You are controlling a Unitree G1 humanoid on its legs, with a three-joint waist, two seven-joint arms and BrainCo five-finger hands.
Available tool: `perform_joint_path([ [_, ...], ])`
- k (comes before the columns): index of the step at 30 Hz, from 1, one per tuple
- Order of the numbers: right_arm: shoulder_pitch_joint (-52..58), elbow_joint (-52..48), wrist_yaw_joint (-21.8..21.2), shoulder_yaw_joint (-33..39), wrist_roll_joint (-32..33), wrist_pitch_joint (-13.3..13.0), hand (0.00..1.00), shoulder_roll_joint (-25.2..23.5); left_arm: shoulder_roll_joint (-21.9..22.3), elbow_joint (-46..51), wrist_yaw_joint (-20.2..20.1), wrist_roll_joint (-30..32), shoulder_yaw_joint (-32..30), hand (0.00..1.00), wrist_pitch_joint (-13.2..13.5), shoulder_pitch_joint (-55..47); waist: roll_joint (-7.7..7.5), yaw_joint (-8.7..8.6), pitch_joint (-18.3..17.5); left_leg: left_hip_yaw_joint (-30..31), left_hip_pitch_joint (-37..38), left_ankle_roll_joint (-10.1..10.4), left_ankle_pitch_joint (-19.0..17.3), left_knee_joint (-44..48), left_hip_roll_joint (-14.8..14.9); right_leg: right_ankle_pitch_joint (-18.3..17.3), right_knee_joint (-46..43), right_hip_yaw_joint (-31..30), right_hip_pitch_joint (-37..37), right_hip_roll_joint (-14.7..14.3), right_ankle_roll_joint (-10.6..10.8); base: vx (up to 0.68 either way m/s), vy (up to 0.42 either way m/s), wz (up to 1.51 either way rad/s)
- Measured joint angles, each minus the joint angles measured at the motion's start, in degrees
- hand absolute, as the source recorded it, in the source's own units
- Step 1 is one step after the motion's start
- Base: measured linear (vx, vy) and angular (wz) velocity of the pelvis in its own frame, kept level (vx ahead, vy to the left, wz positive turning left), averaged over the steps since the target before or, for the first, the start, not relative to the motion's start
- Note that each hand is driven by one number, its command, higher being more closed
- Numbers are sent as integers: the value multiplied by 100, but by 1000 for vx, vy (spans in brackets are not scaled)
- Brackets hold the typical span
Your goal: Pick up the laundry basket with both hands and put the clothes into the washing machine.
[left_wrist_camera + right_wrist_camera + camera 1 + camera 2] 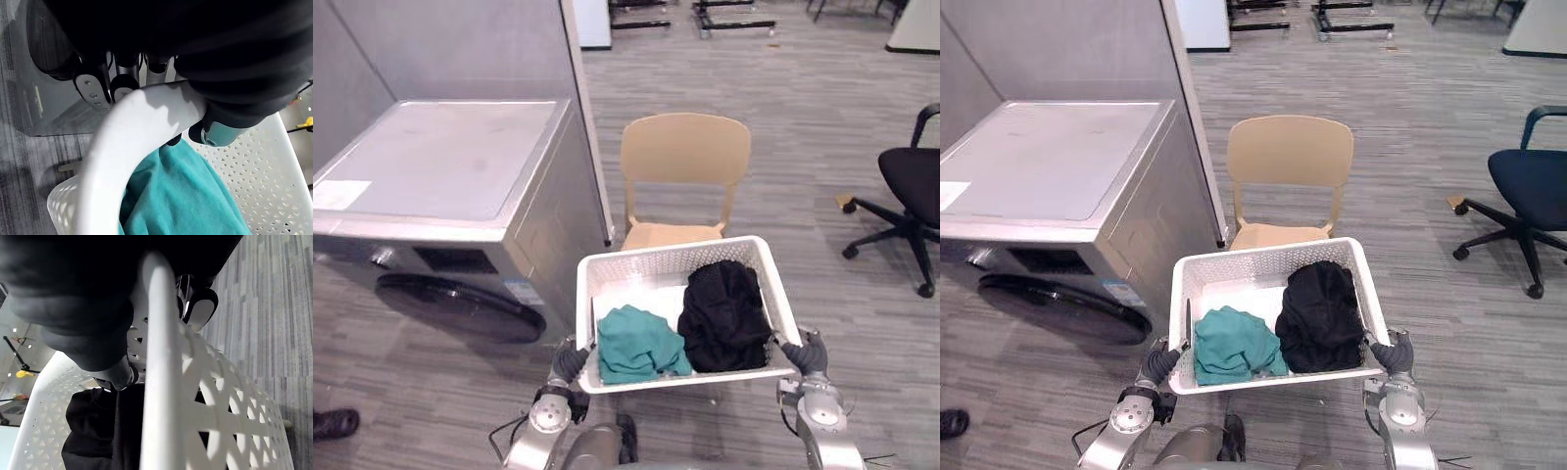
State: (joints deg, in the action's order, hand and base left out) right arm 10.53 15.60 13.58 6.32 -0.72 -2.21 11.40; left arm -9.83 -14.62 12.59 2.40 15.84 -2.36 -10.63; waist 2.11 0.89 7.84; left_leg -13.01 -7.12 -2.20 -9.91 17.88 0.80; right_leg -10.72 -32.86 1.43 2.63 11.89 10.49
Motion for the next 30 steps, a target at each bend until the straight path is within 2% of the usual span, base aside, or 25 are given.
perform_joint_path([
  [1,2,80,0,-18,-21,-4,100,-37,-57,0,0,4,2,100,-1,-1,-14,-34,19,-19,217,-30,-57,-64,-8,144,-628,32,259,60,34,277,150,-30],
  [2,25,136,0,-46,-53,-5,100,-91,-134,0,-3,11,8,100,-4,1,-41,-71,24,-20,414,-62,-106,-108,-5,45,-1065,101,429,128,-129,286,93,-3],
  [3,71,136,0,-73,-103,-8,100,-158,-211,0,-3,46,7,100,-4,1,-106,-153,-11,-17,584,-3,-156,-173,-2,-121,-1270,351,617,177,-335,240,46,7],
  [5,70,136,6,-65,-114,-42,100,-194,-248,-1,-3,50,7,100,-4,52,-186,-191,-56,-4,691,83,-207,-240,-3,-345,-1021,566,944,184,-381,309,-9,14],
  [6,69,136,9,-63,-114,-62,100,-163,-244,-2,-3,53,14,100,-3,84,-198,-197,-63,55,733,139,-236,-240,13,-407,-373,568,1106,78,-348,326,-54,13],
  [7,69,135,10,-63,-114,-65,100,-162,-244,-2,-3,54,15,100,-3,85,-200,-206,-64,68,735,157,-243,-225,18,-395,-206,549,1125,45,-338,320,-95,26],
  [8,69,136,17,-63,-113,-65,100,-175,-247,-13,-3,57,15,100,-3,87,-238,-244,-70,133,727,275,-310,-92,14,-190,449,448,1136,-96,-371,267,-138,32],
  [9,70,141,19,-70,-114,-65,100,-207,-280,-30,-3,61,10,100,-3,89,-371,-248,-82,201,717,484,-439,128,-64,661,1060,409,1059,-120,-544,212,-121,39],
  [10,38,206,19,-71,-114,-75,100,-198,-213,-156,-1,66,-2,100,0,142,-333,-265,-44,289,729,578,-509,251,-44,730,985,381,1039,-116,-545,265,-174,30],
  [11,-63,395,24,-74,-111,-77,100,-105,-99,-316,5,83,14,100,-2,216,-196,-270,-72,425,686,588,-513,341,77,762,1051,459,965,-195,-585,236,-155,12],
  [13,-231,494,28,-114,-99,-76,100,-14,-112,-393,14,164,27,100,2,411,-112,-233,-33,515,514,588,-514,430,194,764,1181,524,997,-312,-600,186,-150,4],
  [15,-550,637,88,-181,-33,-107,100,93,-125,-629,40,173,-2,100,3,928,-106,-265,146,530,65,588,-516,724,274,812,1180,642,1211,-341,-673,-2,-79,16],
  [16,-931,797,140,-182,52,-118,100,138,-185,-789,74,171,-21,100,7,1417,-79,-284,404,528,-265,587,-516,1055,320,851,1066,673,1415,-343,-730,-118,-33,16],
  [18,-1496,938,263,-183,153,-116,100,162,-239,-1015,223,160,-81,100,9,2110,-206,-307,742,551,-969,590,-518,1610,364,850,786,681,1953,-306,-729,-199,7,14],
  [19,-1980,1055,355,-182,300,-115,100,206,-260,-1127,323,117,-195,100,10,2612,-248,-311,1071,565,-1431,720,-604,1974,442,848,586,713,2334,-312,-731,-207,36,11],
  [20,-2145,1074,387,-180,326,-114,100,237,-260,-1188,370,84,-229,100,10,2815,-245,-305,1192,579,-1599,788,-654,2089,469,848,491,726,2490,-314,-731,-266,33,17],
  [21,-2523,1077,474,-165,417,-107,100,273,-263,-1349,472,30,-323,100,10,3260,-248,-299,1392,570,-2023,761,-746,2295,487,848,263,740,2910,-308,-732,-194,4,9],
  [22,-2656,1084,524,-164,500,-101,100,265,-263,-1389,542,-4,-408,100,10,3395,-240,-300,1426,548,-2165,650,-832,2339,497,844,194,747,3087,-309,-731,-236,-3,-2],
  [23,-2949,1169,544,-163,554,-92,100,234,-252,-1488,643,-52,-539,100,11,3652,-233,-239,1523,500,-2352,384,-1001,2403,535,842,85,727,3328,-332,-735,-216,0,-12],
  [25,-3274,1306,580,-164,620,-78,100,135,-247,-1666,717,-73,-767,100,12,4042,-231,-149,1641,441,-2591,343,-1050,2562,612,845,-25,686,3545,-365,-741,-206,-13,-9],
  [26,-3487,1342,652,-176,723,-40,100,26,-242,-1690,821,-79,-950,0,12,4250,-203,-109,1663,433,-2790,278,-1095,2656,682,854,-54,685,3711,-396,-755,-186,-42,-9],
  [27,-3670,1355,723,-177,756,4,100,-68,-222,-1707,900,-160,-1160,0,21,4420,-196,-60,1671,432,-2949,278,-1094,2727,718,898,-90,693,3867,-397,-820,-165,-43,-10],
  [28,-3744,1358,759,-174,770,9,0,-98,-217,-1733,903,-201,-1238,0,33,4507,-192,-30,1676,432,-3007,277,-1092,2749,730,914,-100,692,3925,-397,-845,-130,-52,-10],
  [30,-4016,1476,767,-178,835,31,0,-171,-178,-1923,915,-299,-1516,0,105,4787,-152,-5,1709,460,-3133,285,-1088,2828,816,937,-106,756,4008,-441,-880,-63,-46,-6],
])
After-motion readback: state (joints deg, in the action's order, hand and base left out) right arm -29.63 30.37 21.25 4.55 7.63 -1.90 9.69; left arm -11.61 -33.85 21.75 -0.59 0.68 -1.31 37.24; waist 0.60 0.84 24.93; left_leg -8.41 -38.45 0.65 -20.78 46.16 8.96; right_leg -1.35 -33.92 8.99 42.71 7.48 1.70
